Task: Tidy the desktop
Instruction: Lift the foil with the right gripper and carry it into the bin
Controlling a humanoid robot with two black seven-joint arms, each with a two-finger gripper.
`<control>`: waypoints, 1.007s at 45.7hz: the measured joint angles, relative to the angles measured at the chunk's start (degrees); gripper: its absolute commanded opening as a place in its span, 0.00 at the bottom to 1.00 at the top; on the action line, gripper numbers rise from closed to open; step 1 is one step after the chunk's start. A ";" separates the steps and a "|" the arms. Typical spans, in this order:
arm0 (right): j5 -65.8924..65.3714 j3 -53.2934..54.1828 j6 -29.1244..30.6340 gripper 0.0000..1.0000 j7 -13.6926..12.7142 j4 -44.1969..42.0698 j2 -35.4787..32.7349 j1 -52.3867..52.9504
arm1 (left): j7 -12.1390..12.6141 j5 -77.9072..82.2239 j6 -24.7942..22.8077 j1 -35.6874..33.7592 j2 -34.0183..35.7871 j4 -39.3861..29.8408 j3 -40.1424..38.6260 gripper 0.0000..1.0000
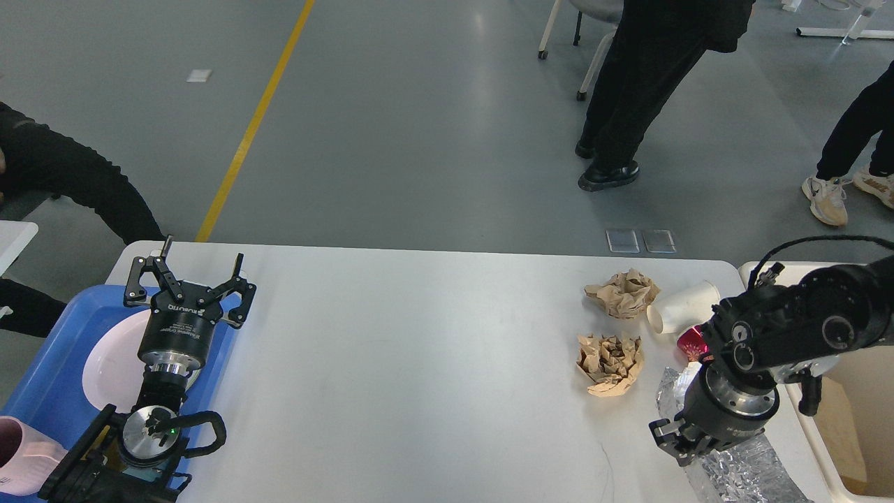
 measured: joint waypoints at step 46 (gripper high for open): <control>22.08 -24.13 -4.15 0.00 -0.73 -14.09 -7.80 19.26 | 0.00 0.01 0.05 0.00 0.00 0.00 0.00 0.96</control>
